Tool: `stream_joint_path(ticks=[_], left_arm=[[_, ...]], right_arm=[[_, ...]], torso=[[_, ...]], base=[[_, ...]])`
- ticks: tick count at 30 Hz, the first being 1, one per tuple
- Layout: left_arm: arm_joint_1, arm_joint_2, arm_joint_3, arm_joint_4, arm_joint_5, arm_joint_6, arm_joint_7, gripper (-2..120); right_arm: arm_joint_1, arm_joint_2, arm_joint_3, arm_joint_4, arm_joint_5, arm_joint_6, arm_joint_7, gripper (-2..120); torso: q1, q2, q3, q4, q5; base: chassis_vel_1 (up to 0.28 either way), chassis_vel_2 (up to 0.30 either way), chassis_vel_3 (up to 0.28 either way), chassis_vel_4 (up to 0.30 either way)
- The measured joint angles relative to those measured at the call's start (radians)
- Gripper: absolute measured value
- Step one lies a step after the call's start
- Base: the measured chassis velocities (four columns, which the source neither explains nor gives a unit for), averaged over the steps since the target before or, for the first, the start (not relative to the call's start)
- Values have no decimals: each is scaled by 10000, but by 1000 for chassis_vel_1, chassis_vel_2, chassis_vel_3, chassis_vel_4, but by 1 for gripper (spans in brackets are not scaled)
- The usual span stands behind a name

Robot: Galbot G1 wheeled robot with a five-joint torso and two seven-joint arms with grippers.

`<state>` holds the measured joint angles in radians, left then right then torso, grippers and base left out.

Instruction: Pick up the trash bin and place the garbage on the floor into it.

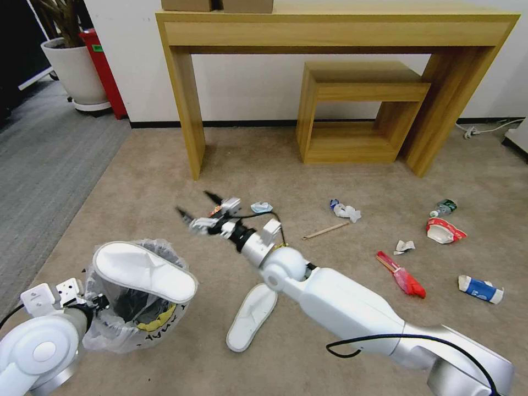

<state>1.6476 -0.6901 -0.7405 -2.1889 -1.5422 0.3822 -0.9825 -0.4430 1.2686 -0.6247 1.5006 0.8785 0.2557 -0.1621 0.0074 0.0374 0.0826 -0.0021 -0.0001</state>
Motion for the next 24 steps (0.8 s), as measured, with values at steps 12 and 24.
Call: stream_joint_path(ticks=[12, 24], left_arm=[[83, -121, -32, -68, 172, -12, 0, 0], [107, -198, 19, -87, 268, -25, 6, 0]], right_arm=[[134, 383, -1383, -193, -416, 136, 339, 100], [-110, -126, -360, 54, -503, 205, 890, 100]], torso=[[0, 0, 0, -2, -1], [0, 0, 0, -1, 0]], base=[[0, 0, 0, 0], [0, 0, 0, 0]])
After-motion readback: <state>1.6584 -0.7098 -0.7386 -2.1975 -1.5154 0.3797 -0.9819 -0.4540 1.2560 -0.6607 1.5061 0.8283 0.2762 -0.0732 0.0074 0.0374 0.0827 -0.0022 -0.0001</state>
